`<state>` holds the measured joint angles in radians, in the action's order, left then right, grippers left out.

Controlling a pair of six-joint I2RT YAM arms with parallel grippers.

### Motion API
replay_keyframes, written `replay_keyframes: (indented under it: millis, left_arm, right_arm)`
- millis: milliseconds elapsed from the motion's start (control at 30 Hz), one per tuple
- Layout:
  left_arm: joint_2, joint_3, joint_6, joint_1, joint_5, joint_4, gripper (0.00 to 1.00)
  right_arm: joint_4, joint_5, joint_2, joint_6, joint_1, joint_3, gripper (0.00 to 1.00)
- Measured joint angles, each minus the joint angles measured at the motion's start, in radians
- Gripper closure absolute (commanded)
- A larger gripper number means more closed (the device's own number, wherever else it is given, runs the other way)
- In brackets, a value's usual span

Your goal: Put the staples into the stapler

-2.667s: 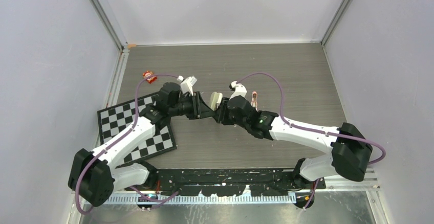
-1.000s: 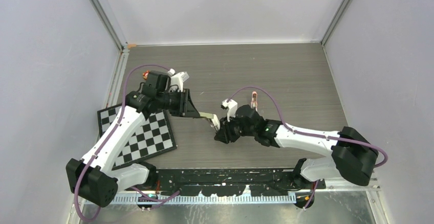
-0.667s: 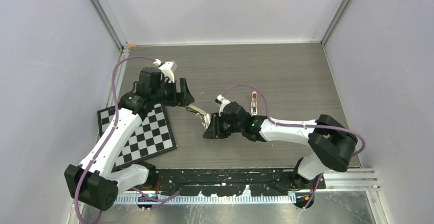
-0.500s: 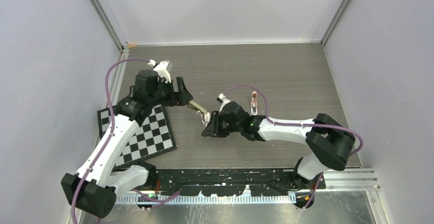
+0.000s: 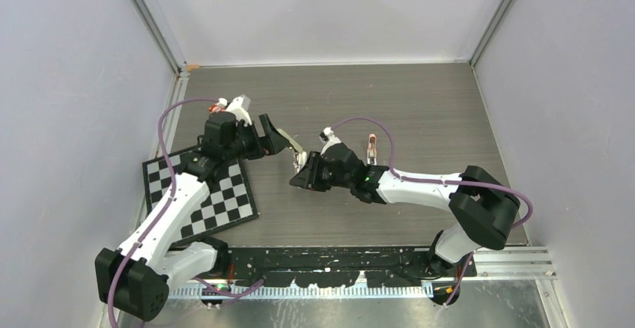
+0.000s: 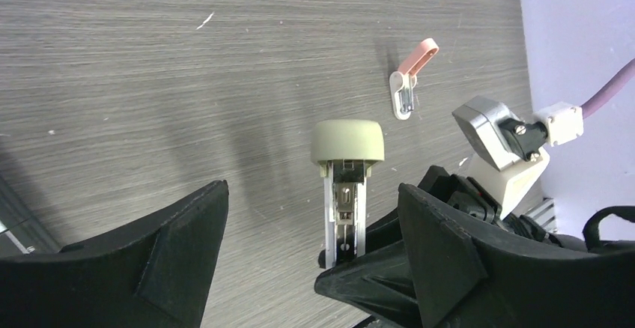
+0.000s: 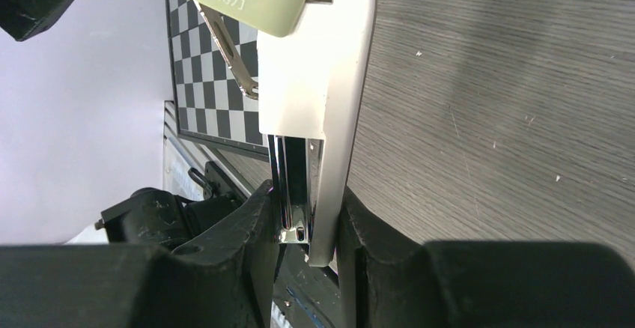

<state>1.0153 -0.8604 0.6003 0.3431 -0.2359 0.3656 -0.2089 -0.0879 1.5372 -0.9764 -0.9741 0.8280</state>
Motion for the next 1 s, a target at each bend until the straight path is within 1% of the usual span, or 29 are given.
replay_keyframes:
  millis: [267, 467, 533, 567, 700, 733, 800, 933, 1000]
  left_arm:
    - [0.086, 0.016, 0.058, 0.020, 0.001, -0.107, 0.26]
    - [0.133, 0.016, 0.093, 0.037, 0.000, -0.148, 0.55]
    - [0.135, 0.016, 0.105, 0.043, 0.000, -0.162, 0.64]
    - [0.135, 0.016, 0.108, 0.045, 0.000, -0.171, 0.71]
    - [0.138, 0.016, 0.119, 0.057, 0.007, -0.190, 0.97]
    - [0.140, 0.016, 0.124, 0.061, 0.012, -0.192, 1.00]
    - [0.144, 0.016, 0.126, 0.072, 0.020, -0.193, 1.00]
    - [0.166, 0.000, 0.126, 0.114, 0.059, -0.191, 1.00]
    - [0.190, -0.021, 0.113, 0.142, 0.102, -0.187, 1.00]
  right_arm:
    - [-0.001, 0.013, 0.000, 0.002, 0.000, 0.000, 0.98]
    - [-0.001, 0.019, 0.000, 0.005, 0.000, 0.000, 0.94]
    - [-0.001, 0.020, 0.000, 0.005, 0.000, -0.002, 0.91]
    - [-0.002, 0.020, 0.000, 0.005, 0.000, -0.002, 0.89]
    - [-0.013, 0.027, -0.002, 0.005, 0.000, -0.010, 0.76]
    - [-0.016, 0.030, -0.004, 0.006, 0.000, -0.014, 0.72]
    - [-0.016, 0.036, -0.014, 0.009, 0.001, -0.026, 0.61]
    - [-0.007, 0.062, -0.074, 0.029, 0.000, -0.072, 0.29]
    - [0.009, 0.079, -0.120, 0.042, 0.000, -0.092, 0.16]
